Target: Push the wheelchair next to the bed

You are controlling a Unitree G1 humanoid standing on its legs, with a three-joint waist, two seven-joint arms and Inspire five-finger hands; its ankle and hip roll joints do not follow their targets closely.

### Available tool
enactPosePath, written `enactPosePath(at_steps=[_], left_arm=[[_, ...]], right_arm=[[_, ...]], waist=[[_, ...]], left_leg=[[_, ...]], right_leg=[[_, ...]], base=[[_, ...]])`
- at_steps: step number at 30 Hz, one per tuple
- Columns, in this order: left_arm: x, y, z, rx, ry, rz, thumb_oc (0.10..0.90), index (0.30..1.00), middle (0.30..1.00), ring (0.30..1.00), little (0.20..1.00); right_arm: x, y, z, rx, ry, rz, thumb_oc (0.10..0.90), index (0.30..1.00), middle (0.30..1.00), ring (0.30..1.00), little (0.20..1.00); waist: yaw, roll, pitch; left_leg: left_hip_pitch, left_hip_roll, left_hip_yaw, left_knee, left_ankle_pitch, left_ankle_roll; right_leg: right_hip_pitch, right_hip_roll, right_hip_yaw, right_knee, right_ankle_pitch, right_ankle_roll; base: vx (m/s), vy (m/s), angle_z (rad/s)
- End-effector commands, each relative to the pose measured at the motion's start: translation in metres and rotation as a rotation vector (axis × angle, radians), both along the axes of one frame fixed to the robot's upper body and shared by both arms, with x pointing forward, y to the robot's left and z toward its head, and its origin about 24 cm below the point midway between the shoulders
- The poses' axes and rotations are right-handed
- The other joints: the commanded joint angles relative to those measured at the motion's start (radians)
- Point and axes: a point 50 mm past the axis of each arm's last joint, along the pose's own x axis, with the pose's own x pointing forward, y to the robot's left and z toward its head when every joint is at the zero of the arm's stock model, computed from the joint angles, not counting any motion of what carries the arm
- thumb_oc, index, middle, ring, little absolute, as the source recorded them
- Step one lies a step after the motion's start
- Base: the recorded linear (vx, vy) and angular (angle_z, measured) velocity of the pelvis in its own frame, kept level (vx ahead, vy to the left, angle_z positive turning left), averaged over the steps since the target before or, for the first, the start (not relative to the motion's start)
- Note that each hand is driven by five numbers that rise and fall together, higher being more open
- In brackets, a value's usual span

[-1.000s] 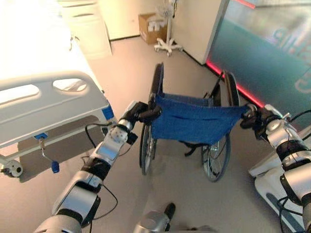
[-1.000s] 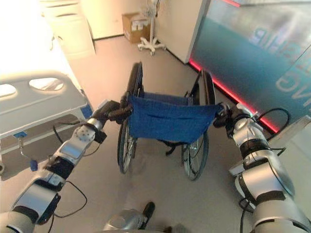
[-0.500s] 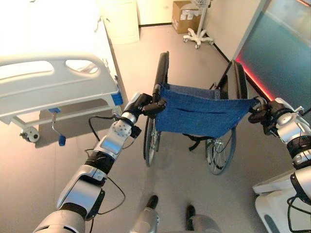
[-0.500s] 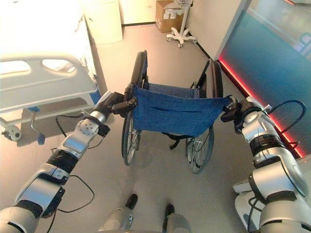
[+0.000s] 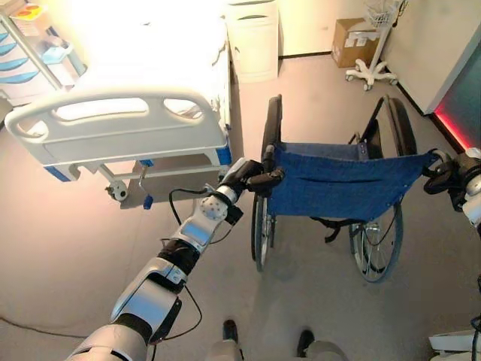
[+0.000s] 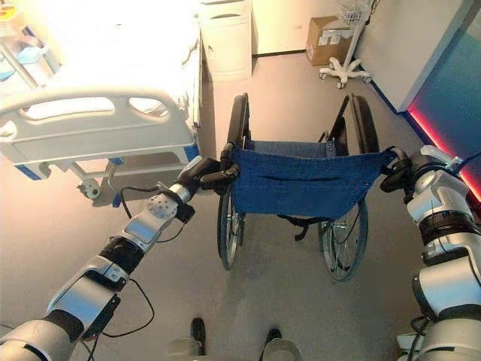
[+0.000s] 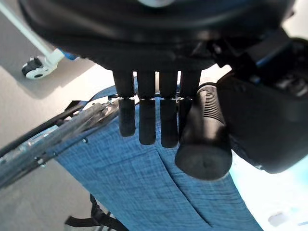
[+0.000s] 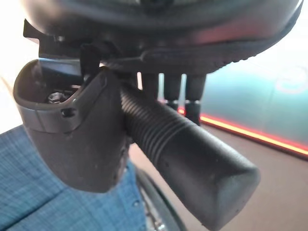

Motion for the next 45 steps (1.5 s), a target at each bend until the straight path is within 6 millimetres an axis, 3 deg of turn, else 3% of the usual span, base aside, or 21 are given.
enactPosePath(at_steps=[1, 4, 6, 8, 9, 12, 14, 16, 19, 21, 22, 24, 28, 29, 30, 34, 37, 40, 41, 43, 45], left_arm=[[-0.016, 0.063, -0.051, 0.312, 0.213, 0.119, 0.4, 0.3, 0.3, 0.3, 0.3], [-0.02, 0.062, -0.057, 0.295, 0.208, 0.138, 0.4, 0.3, 0.3, 0.3, 0.3], [-0.024, 0.077, -0.057, 0.306, 0.197, 0.175, 0.4, 0.3, 0.3, 0.3, 0.3], [-0.026, 0.082, -0.056, 0.316, 0.192, 0.183, 0.4, 0.3, 0.3, 0.3, 0.3], [-0.029, 0.084, -0.057, 0.331, 0.184, 0.178, 0.4, 0.3, 0.3, 0.3, 0.3], [-0.034, 0.085, -0.063, 0.337, 0.183, 0.171, 0.4, 0.3, 0.3, 0.3, 0.3], [-0.036, 0.087, -0.064, 0.345, 0.181, 0.17, 0.4, 0.3, 0.3, 0.3, 0.3], [-0.041, 0.09, -0.07, 0.348, 0.197, 0.193, 0.4, 0.3, 0.3, 0.3, 0.3], [-0.043, 0.098, -0.072, 0.396, 0.204, 0.198, 0.4, 0.3, 0.3, 0.3, 0.3], [-0.043, 0.1, -0.073, 0.415, 0.199, 0.211, 0.4, 0.3, 0.3, 0.3, 0.3], [-0.041, 0.097, -0.072, 0.417, 0.201, 0.214, 0.4, 0.3, 0.3, 0.3, 0.3], [-0.039, 0.094, -0.073, 0.408, 0.203, 0.215, 0.4, 0.3, 0.3, 0.3, 0.3], [-0.024, 0.092, -0.058, 0.331, 0.161, 0.266, 0.4, 0.3, 0.3, 0.3, 0.3], [-0.018, 0.094, -0.047, 0.297, 0.14, 0.293, 0.4, 0.3, 0.3, 0.3, 0.3], [-0.014, 0.094, -0.042, 0.283, 0.132, 0.302, 0.4, 0.3, 0.3, 0.3, 0.3], [-0.006, 0.089, -0.027, 0.24, 0.101, 0.301, 0.4, 0.3, 0.3, 0.3, 0.3], [-0.001, 0.085, -0.015, 0.232, 0.075, 0.283, 0.4, 0.3, 0.3, 0.3, 0.3], [0.0, 0.082, -0.013, 0.199, 0.064, 0.277, 0.4, 0.3, 0.3, 0.3, 0.3], [-0.002, 0.083, -0.016, 0.196, 0.077, 0.261, 0.4, 0.3, 0.3, 0.3, 0.3], [-0.004, 0.083, -0.019, 0.197, 0.081, 0.256, 0.4, 0.3, 0.3, 0.3, 0.3], [-0.007, 0.079, -0.023, 0.186, 0.072, 0.25, 0.4, 0.3, 0.3, 0.3, 0.3]], right_arm=[[0.053, 0.132, 0.03, -0.148, -0.019, 0.657, 0.4, 0.3, 0.3, 0.3, 0.3], [0.054, 0.134, 0.03, -0.158, -0.022, 0.677, 0.4, 0.3, 0.3, 0.3, 0.3], [0.055, 0.144, 0.027, -0.147, -0.043, 0.706, 0.4, 0.3, 0.3, 0.3, 0.3], [0.054, 0.147, 0.025, -0.136, -0.054, 0.712, 0.4, 0.3, 0.3, 0.3, 0.3], [0.054, 0.148, 0.022, -0.132, -0.066, 0.713, 0.4, 0.3, 0.3, 0.3, 0.3], [0.054, 0.149, 0.019, -0.129, -0.071, 0.719, 0.4, 0.3, 0.3, 0.3, 0.3], [0.055, 0.151, 0.017, -0.118, -0.075, 0.723, 0.4, 0.3, 0.3, 0.3, 0.3], [0.055, 0.154, 0.005, -0.065, -0.076, 0.727, 0.4, 0.3, 0.3, 0.3, 0.3], [0.052, 0.161, -0.02, 0.021, -0.056, 0.702, 0.4, 0.3, 0.3, 0.3, 0.3], [0.047, 0.158, -0.037, 0.096, -0.046, 0.671, 0.4, 0.3, 0.3, 0.3, 0.3], [0.044, 0.154, -0.05, 0.15, -0.039, 0.622, 0.4, 0.3, 0.3, 0.3, 0.3], [0.04, 0.149, -0.06, 0.172, -0.012, 0.585, 0.4, 0.3, 0.3, 0.3, 0.3], [0.044, 0.145, -0.066, 0.21, -0.004, 0.504, 0.4, 0.3, 0.3, 0.3, 0.3], [0.046, 0.149, -0.065, 0.208, -0.002, 0.505, 0.4, 0.3, 0.3, 0.3, 0.3], [0.047, 0.152, -0.062, 0.205, -0.002, 0.508, 0.4, 0.3, 0.3, 0.3, 0.3], [0.05, 0.154, -0.052, 0.198, 0.015, 0.498, 0.4, 0.3, 0.3, 0.3, 0.3], [0.051, 0.154, -0.04, 0.192, 0.03, 0.484, 0.4, 0.3, 0.3, 0.3, 0.3], [0.051, 0.145, -0.034, 0.216, 0.047, 0.462, 0.4, 0.3, 0.3, 0.3, 0.3], [0.049, 0.142, -0.035, 0.209, 0.07, 0.454, 0.4, 0.3, 0.3, 0.3, 0.3], [0.045, 0.136, -0.037, 0.213, 0.089, 0.451, 0.4, 0.3, 0.3, 0.3, 0.3], [0.043, 0.129, -0.039, 0.205, 0.095, 0.448, 0.4, 0.3, 0.3, 0.3, 0.3]], waist=[[0.055, -0.092, 0.127], [0.062, -0.111, 0.129], [0.117, -0.128, 0.148], [0.14, -0.129, 0.162], [0.171, -0.12, 0.183], [0.216, -0.11, 0.212], [0.237, -0.119, 0.216], [0.256, -0.141, 0.198], [0.27, -0.181, 0.161], [0.268, -0.189, 0.13], [0.25, -0.191, 0.112], [0.234, -0.185, 0.094], [0.174, -0.15, 0.109], [0.146, -0.158, 0.131], [0.131, -0.16, 0.142], [0.097, -0.158, 0.149], [0.084, -0.166, 0.137], [0.071, -0.178, 0.106], [0.053, -0.173, 0.09], [0.041, -0.174, 0.083], [0.02, -0.16, 0.07]], left_leg=[[0.022, 0.06, 0.09, -0.002, 0.057, -0.03], [0.023, 0.022, 0.036, 0.076, 0.006, -0.005], [0.002, -0.092, -0.07, 0.082, -0.077, 0.046], [-0.015, -0.128, -0.081, 0.085, -0.082, 0.056], [-0.079, -0.176, -0.06, 0.084, -0.056, 0.055], [-0.164, -0.232, 0.002, 0.09, -0.016, 0.055], [-0.194, -0.254, 0.032, 0.1, -0.014, 0.067], [-0.193, -0.263, 0.048, 0.115, -0.046, 0.11], [-0.156, -0.272, 0.012, 0.112, -0.089, 0.156], [-0.114, -0.281, -0.031, 0.074, -0.092, 0.18], [-0.099, -0.301, -0.065, 0.078, -0.1, 0.187], [-0.095, -0.31, -0.083, 0.08, -0.104, 0.19], [-0.011, -0.291, -0.119, 0.101, -0.151, 0.185], [0.022, -0.3, -0.124, 0.117, -0.193, 0.19], [0.037, -0.303, -0.127, 0.13, -0.216, 0.191], [0.077, -0.301, -0.151, 0.148, -0.251, 0.18], [0.086, -0.283, -0.163, 0.172, -0.282, 0.168], [0.105, -0.243, -0.171, 0.179, -0.302, 0.136], [0.159, -0.184, -0.154, 0.16, -0.294, 0.105], [0.182, -0.138, -0.122, 0.157, -0.275, 0.087], [0.215, -0.085, -0.102, 0.143, -0.206, 0.066]], right_leg=[[-0.069, -0.064, 0.04, 0.074, -0.028, -0.011], [-0.108, -0.076, 0.043, 0.097, -0.026, -0.022], [-0.122, -0.054, 0.077, 0.139, -0.038, -0.018], [-0.109, -0.039, 0.077, 0.145, -0.044, -0.018], [-0.071, -0.006, 0.072, 0.135, -0.048, -0.022], [0.001, 0.038, 0.079, 0.117, -0.07, -0.036], [0.027, 0.053, 0.088, 0.11, -0.086, -0.041], [0.039, 0.053, 0.084, 0.124, -0.106, -0.042], [0.063, 0.033, 0.091, 0.172, -0.1, -0.01], [0.051, 0.01, 0.115, 0.274, -0.016, 0.042], [0.053, 0.013, 0.172, 0.288, 0.01, 0.056], [0.043, 0.005, 0.196, 0.268, 0.041, 0.063], [-0.106, -0.082, 0.214, 0.166, 0.102, 0.083], [-0.196, -0.119, 0.227, 0.124, 0.19, 0.098], [-0.235, -0.134, 0.233, 0.103, 0.218, 0.105], [-0.275, -0.153, 0.27, -0.036, 0.231, 0.114], [-0.247, -0.149, 0.306, -0.031, 0.211, 0.111], [-0.21, -0.153, 0.31, -0.016, 0.203, 0.118], [-0.218, -0.157, 0.282, 0.037, 0.181, 0.102], [-0.209, -0.166, 0.241, 0.045, 0.176, 0.087], [-0.205, -0.15, 0.213, 0.055, 0.16, 0.065]], base=[[0.06, -0.113, 0.33], [0.09, -0.077, 0.3], [0.21, -0.161, -0.25], [0.24, -0.142, -0.44], [0.36, -0.145, -0.11], [0.28, -0.025, -0.15], [0.22, 0.018, -0.75], [0.34, 0.123, -1.11], [0.29, 0.051, -0.38], [0.31, 0.044, 0.15], [0.3, 0.042, 0.19], [0.23, 0.036, 0.19], [0.3, -0.074, 0.41], [0.32, -0.127, -0.09], [0.35, -0.14, -0.2], [0.43, -0.186, 0.24], [0.53, -0.33, 0.83], [0.47, -0.293, 0.46], [0.52, -0.215, 0.59], [0.43, -0.182, 0.42], [0.32, -0.145, 0.23]])
